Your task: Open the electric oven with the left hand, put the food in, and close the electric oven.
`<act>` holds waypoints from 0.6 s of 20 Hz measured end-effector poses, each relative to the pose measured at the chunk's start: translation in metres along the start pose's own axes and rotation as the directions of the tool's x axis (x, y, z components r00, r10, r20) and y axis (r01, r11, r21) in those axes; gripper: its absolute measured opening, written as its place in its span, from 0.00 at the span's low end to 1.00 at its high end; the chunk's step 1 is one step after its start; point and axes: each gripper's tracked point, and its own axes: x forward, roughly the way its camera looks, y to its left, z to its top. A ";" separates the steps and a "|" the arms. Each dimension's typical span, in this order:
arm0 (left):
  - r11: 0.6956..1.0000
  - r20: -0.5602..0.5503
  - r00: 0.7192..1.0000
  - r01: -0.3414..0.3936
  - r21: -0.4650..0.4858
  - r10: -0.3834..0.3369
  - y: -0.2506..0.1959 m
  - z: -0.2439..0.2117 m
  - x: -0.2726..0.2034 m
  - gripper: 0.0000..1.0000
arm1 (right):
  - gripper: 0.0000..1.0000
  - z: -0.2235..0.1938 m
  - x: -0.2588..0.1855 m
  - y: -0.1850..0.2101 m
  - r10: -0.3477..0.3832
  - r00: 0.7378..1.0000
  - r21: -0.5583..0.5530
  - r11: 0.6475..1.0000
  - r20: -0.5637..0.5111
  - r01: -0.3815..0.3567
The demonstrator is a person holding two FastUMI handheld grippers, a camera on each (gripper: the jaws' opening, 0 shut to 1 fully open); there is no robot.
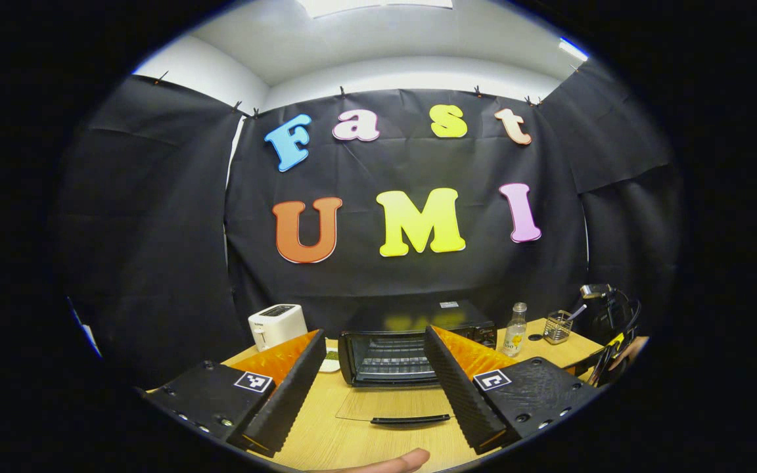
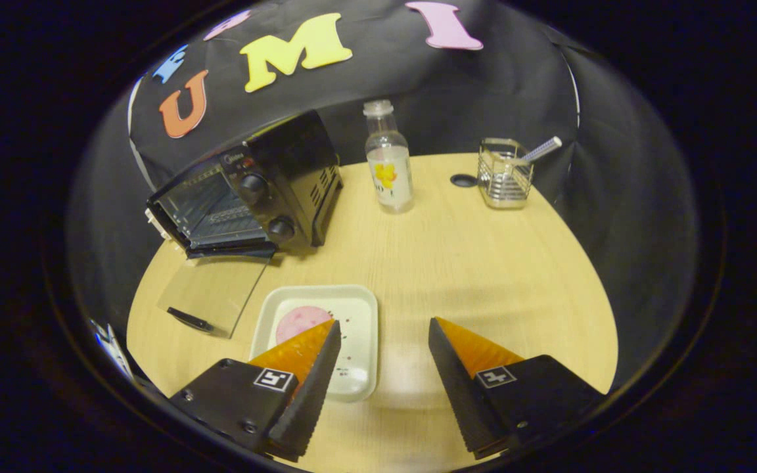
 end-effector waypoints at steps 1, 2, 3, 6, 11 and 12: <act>1.000 -0.011 1.000 -0.001 0.003 0.001 0.000 -0.002 -0.001 0.95 | 0.75 -0.006 0.004 0.003 0.020 1.000 0.016 1.000 -0.022 -0.020; 1.000 -0.021 1.000 -0.006 0.007 0.007 0.001 -0.004 0.000 0.95 | 0.72 -0.009 0.009 0.005 0.030 0.999 0.013 0.999 -0.028 -0.030; 1.000 -0.034 0.999 -0.013 0.012 0.014 0.001 -0.007 0.001 0.95 | 0.64 -0.014 0.014 0.004 0.030 0.999 0.000 1.000 -0.031 -0.030; 0.999 -0.050 0.998 -0.027 0.027 0.028 -0.001 -0.013 0.003 0.95 | 0.37 -0.018 0.025 0.010 0.074 0.996 -0.005 0.997 -0.048 -0.074; 0.998 -0.045 0.999 -0.019 0.058 0.022 -0.009 -0.006 -0.002 0.95 | 0.01 -0.024 0.035 0.017 0.217 0.974 0.054 0.975 -0.064 -0.214; 0.998 -0.044 0.999 -0.017 0.062 0.020 -0.010 -0.006 -0.004 0.95 | 0.02 -0.023 0.036 0.017 0.250 0.965 0.088 0.966 -0.075 -0.244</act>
